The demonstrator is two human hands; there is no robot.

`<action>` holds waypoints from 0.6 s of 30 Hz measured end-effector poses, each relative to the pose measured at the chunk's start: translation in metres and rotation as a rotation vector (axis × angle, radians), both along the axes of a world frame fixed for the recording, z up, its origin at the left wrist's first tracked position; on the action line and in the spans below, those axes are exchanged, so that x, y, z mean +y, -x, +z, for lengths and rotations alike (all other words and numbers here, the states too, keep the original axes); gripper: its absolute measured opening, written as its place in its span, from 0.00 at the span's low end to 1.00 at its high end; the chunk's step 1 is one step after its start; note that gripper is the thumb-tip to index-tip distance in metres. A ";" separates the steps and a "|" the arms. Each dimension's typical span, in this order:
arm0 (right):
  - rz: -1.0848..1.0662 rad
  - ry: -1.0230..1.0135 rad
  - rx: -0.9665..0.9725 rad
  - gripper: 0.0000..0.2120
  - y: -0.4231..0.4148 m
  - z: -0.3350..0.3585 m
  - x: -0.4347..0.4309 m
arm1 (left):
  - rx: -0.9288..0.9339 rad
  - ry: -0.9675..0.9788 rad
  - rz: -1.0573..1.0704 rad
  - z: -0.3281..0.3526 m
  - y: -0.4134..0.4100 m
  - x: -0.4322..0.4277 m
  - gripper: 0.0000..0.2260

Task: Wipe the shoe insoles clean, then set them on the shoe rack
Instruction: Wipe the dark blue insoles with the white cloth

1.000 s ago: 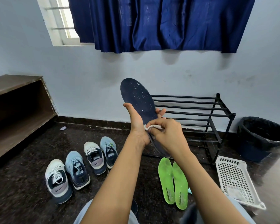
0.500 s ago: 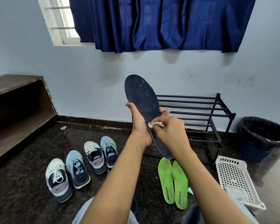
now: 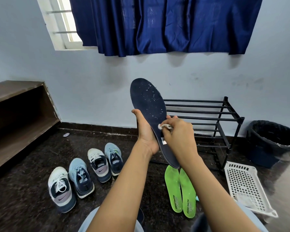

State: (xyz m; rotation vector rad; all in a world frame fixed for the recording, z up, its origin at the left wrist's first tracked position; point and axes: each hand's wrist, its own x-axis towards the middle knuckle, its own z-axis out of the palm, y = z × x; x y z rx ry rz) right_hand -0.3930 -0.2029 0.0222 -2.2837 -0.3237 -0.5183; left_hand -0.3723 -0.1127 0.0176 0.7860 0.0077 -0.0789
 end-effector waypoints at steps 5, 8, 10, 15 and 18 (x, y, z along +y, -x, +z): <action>0.072 -0.061 0.054 0.06 0.009 0.000 0.001 | 0.007 0.055 0.017 0.001 0.000 0.001 0.46; 0.156 -0.102 0.122 0.04 0.012 0.002 0.000 | -0.012 0.112 0.071 0.003 0.000 0.005 0.46; 0.075 -0.052 0.061 0.05 0.005 0.000 0.001 | -0.035 0.091 0.063 0.004 0.002 0.003 0.47; -0.003 -0.051 -0.049 0.07 0.006 -0.003 0.006 | -0.024 0.114 0.070 0.004 0.002 0.001 0.46; 0.184 -0.170 0.133 0.06 0.011 0.000 0.000 | 0.008 0.177 0.111 0.005 0.000 0.006 0.45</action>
